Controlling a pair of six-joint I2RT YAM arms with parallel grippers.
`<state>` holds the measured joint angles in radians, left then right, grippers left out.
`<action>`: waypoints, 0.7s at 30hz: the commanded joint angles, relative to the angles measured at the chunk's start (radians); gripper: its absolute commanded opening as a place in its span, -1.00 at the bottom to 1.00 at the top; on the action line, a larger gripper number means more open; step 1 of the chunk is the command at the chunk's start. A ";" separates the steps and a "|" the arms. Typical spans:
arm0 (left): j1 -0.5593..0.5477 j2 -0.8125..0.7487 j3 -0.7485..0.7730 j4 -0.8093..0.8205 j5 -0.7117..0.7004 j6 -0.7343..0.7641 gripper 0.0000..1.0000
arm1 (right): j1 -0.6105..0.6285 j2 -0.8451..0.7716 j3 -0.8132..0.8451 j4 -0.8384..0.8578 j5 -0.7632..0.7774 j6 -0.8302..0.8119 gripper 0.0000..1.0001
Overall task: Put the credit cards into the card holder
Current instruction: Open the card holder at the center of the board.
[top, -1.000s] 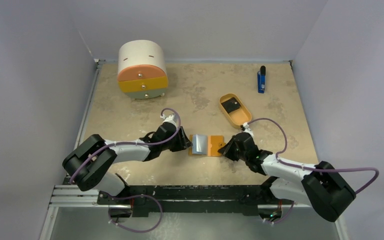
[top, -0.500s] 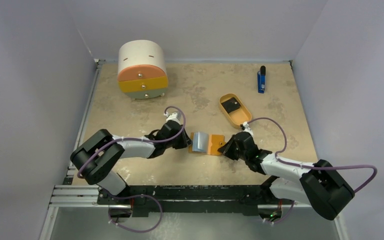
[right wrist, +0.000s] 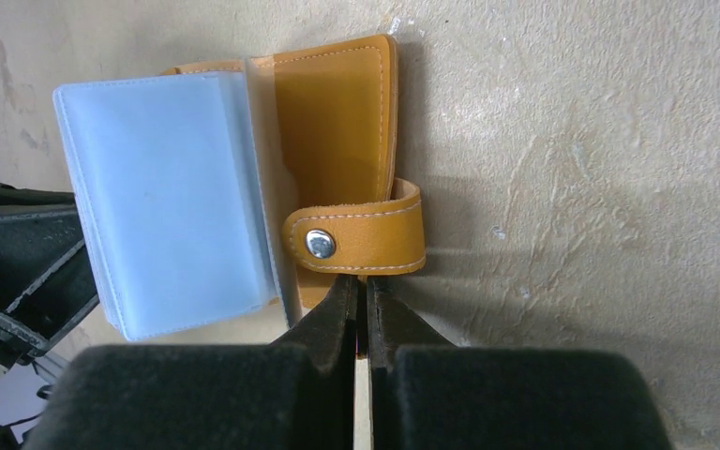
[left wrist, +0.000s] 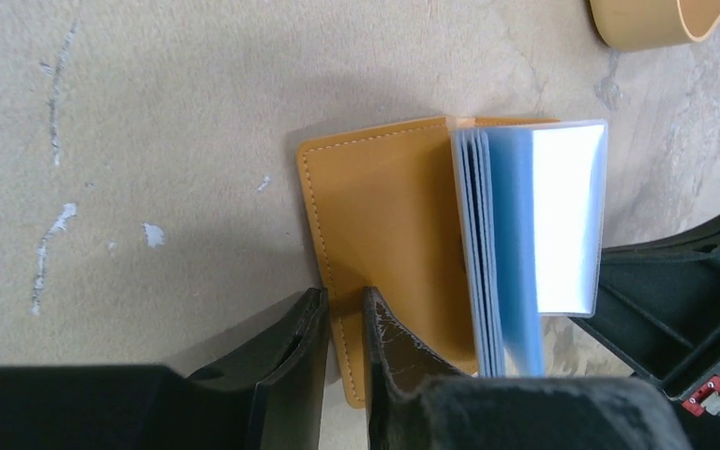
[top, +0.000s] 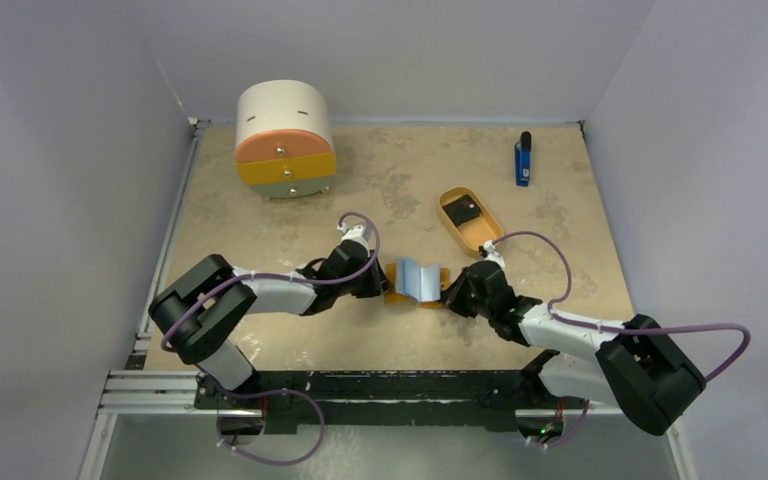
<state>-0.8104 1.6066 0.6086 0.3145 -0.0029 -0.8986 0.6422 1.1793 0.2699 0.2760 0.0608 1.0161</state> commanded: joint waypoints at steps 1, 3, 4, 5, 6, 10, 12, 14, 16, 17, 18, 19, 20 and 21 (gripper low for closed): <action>-0.027 0.005 -0.012 0.070 0.125 -0.026 -0.66 | 0.007 0.039 -0.014 -0.118 -0.015 -0.051 -1.00; -0.028 -0.012 -0.019 0.073 0.124 -0.028 -0.78 | 0.007 0.028 -0.014 -0.129 -0.018 -0.055 -1.00; -0.029 -0.021 -0.023 0.074 0.120 -0.029 -0.85 | 0.008 0.021 -0.014 -0.134 -0.018 -0.056 -1.00; -0.029 -0.030 -0.028 0.070 0.114 -0.029 -0.95 | 0.007 0.014 -0.013 -0.139 -0.016 -0.057 -1.00; -0.028 -0.036 -0.031 0.062 0.106 -0.028 -1.00 | 0.007 0.007 -0.011 -0.147 -0.012 -0.057 -1.00; -0.028 -0.047 -0.043 0.051 0.091 -0.023 -1.00 | 0.007 -0.034 0.001 -0.188 0.028 -0.056 -0.96; -0.028 -0.055 -0.050 0.045 0.080 -0.022 -1.00 | 0.007 -0.069 0.008 -0.219 0.045 -0.060 -0.70; -0.028 -0.055 -0.050 0.033 0.074 -0.018 -1.00 | 0.007 -0.105 0.014 -0.255 0.055 -0.062 -0.47; -0.028 -0.054 -0.047 0.018 0.066 -0.012 -1.00 | 0.007 -0.141 0.029 -0.314 0.075 -0.061 -0.24; -0.028 -0.053 -0.046 0.010 0.061 -0.008 -1.00 | 0.007 -0.163 0.044 -0.348 0.083 -0.063 -0.14; -0.028 -0.051 -0.044 0.005 0.057 -0.006 -1.00 | 0.007 -0.187 0.056 -0.387 0.093 -0.066 -0.05; -0.027 -0.049 -0.043 0.003 0.053 -0.006 -1.00 | 0.007 -0.211 0.066 -0.418 0.101 -0.068 0.02; -0.028 -0.045 -0.042 0.002 0.052 -0.005 -1.00 | 0.007 -0.234 0.080 -0.449 0.111 -0.069 0.05; -0.028 -0.042 -0.041 0.003 0.052 -0.005 -1.00 | 0.008 -0.254 0.095 -0.479 0.122 -0.073 0.07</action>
<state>-0.8333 1.5818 0.5640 0.3191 0.0490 -0.9058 0.6464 0.9928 0.3031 0.0074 0.1081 0.9726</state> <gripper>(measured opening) 0.006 0.510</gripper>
